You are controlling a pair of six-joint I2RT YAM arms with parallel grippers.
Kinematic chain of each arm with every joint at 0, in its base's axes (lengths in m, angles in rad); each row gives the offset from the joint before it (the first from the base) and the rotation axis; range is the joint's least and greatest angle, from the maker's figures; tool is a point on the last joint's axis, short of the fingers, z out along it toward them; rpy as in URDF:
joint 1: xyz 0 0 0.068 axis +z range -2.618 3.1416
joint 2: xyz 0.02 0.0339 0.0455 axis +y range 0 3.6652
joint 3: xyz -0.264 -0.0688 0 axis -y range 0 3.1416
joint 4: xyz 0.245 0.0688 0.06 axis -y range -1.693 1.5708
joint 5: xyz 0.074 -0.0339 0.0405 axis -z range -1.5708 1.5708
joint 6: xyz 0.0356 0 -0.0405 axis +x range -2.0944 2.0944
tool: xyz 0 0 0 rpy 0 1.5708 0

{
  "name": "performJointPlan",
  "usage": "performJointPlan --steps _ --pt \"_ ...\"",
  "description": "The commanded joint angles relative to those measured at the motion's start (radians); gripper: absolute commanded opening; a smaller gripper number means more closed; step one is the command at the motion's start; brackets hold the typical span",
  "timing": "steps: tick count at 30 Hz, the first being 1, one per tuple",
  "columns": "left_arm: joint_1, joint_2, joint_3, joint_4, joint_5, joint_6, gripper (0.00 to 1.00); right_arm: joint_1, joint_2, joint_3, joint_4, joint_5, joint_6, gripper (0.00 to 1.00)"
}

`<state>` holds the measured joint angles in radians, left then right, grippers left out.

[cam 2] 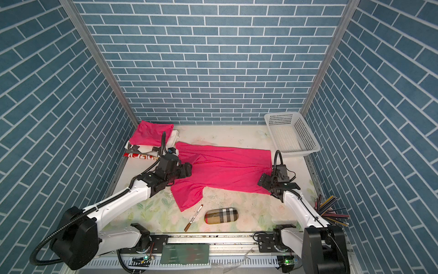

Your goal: Fold and stack the t-shirts

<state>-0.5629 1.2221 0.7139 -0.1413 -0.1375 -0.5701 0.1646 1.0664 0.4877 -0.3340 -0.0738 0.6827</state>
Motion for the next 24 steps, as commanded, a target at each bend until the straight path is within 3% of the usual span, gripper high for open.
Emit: performJointPlan --steps 1,11,17,21,24 --pt "-0.072 -0.032 -0.042 0.035 -0.105 -0.035 0.87 0.042 -0.03 -0.048 -0.061 -0.003 0.157 0.91" --pt "-0.244 -0.068 -0.126 0.023 -0.326 -0.054 0.87 0.082 -0.137 -0.14 -0.042 -0.004 0.345 0.83" --pt "-0.271 -0.01 -0.08 -0.026 -0.414 -0.039 0.87 0.08 -0.118 -0.149 0.031 0.046 0.422 0.76" --pt "-0.276 0.01 -0.033 -0.07 -0.459 -0.01 0.87 0.015 -0.088 -0.164 0.057 0.042 0.445 0.7" --pt "-0.273 0.001 -0.01 -0.091 -0.475 -0.003 0.87 -0.021 -0.075 -0.169 0.087 0.038 0.448 0.59"
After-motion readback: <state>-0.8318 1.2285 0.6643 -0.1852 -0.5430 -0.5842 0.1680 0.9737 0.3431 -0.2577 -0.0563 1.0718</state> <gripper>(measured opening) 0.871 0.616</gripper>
